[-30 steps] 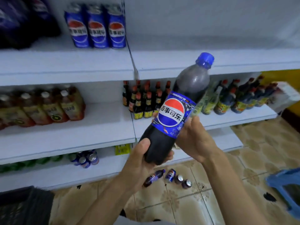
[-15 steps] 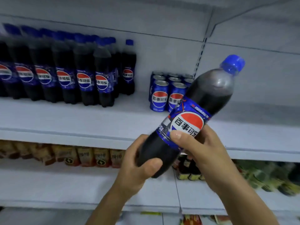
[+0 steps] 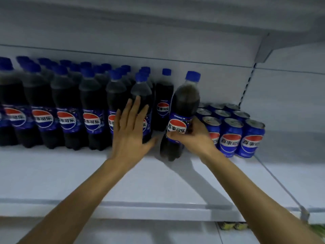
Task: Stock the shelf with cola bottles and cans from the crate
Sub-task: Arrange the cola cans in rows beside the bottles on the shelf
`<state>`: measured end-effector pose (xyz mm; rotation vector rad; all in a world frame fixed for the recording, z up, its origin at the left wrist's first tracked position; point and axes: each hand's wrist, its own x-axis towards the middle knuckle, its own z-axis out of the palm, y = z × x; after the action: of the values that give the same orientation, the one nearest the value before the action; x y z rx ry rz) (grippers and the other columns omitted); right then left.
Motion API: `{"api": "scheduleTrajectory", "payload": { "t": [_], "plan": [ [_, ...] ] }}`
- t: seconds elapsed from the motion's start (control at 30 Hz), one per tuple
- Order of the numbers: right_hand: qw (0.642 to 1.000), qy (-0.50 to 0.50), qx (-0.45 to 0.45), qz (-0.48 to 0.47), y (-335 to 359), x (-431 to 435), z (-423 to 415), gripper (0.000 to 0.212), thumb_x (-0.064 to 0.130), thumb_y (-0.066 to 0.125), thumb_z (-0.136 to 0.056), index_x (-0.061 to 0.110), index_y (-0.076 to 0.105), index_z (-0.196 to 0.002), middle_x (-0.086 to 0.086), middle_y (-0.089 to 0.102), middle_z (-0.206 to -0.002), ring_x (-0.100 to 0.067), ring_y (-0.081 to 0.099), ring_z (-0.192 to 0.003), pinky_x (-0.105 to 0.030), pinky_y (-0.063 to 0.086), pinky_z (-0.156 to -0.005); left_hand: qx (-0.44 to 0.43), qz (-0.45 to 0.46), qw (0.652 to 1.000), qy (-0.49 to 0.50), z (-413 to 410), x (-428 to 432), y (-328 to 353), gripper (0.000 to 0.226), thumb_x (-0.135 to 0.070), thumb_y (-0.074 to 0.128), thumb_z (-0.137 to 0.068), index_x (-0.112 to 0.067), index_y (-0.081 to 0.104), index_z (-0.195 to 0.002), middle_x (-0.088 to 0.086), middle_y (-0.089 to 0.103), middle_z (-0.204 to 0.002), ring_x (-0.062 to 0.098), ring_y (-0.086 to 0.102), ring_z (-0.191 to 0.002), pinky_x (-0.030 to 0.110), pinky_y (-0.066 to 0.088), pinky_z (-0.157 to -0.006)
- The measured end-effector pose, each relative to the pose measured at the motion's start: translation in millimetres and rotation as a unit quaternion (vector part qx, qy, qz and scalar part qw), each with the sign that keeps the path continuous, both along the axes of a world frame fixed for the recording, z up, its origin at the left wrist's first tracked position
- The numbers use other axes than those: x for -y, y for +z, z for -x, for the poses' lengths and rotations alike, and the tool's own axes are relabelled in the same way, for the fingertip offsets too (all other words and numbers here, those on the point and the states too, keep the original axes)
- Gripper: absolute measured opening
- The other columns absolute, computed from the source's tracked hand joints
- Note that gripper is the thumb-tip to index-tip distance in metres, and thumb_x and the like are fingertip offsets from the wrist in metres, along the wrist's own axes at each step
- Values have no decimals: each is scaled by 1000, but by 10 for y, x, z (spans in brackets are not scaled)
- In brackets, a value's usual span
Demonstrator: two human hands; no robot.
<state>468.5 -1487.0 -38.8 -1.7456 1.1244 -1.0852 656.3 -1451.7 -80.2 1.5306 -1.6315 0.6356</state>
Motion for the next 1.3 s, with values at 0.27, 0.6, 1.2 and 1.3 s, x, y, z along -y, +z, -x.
{"api": "scheduleTrajectory", "payload": {
  "t": [0.27,0.6,1.2,1.3],
  "plan": [
    [1000,-22,12,5,-133,590,-481,63,3,86,-64,15,41,-107,7,56,-94,-15,63,-95,-18,51,-75,97,90,991,34,-157,249,-125,75,-39,67,-79,-15,34,-142,13,21,-153,33,20,-143,48,13,-118],
    [998,32,-15,47,-218,911,-572,61,-3,79,-70,7,42,-118,6,55,-98,-4,58,-88,-11,51,-70,85,96,991,42,-115,276,-136,75,-31,71,-78,-18,34,-142,13,21,-153,34,21,-143,50,15,-117],
    [994,-58,-69,54,-723,785,-563,66,38,82,-62,29,44,-115,11,62,-111,-12,62,-101,-44,54,-85,73,111,990,47,-94,278,-104,69,-33,68,-78,-20,38,-139,12,23,-152,33,23,-141,47,15,-117],
    [994,-56,-70,55,-747,780,-560,67,47,77,-58,32,43,-114,11,62,-113,-12,62,-101,-44,54,-85,60,117,991,37,-82,267,-99,66,-35,67,-79,-19,40,-137,12,25,-152,34,25,-141,46,13,-118]
  ]
}}
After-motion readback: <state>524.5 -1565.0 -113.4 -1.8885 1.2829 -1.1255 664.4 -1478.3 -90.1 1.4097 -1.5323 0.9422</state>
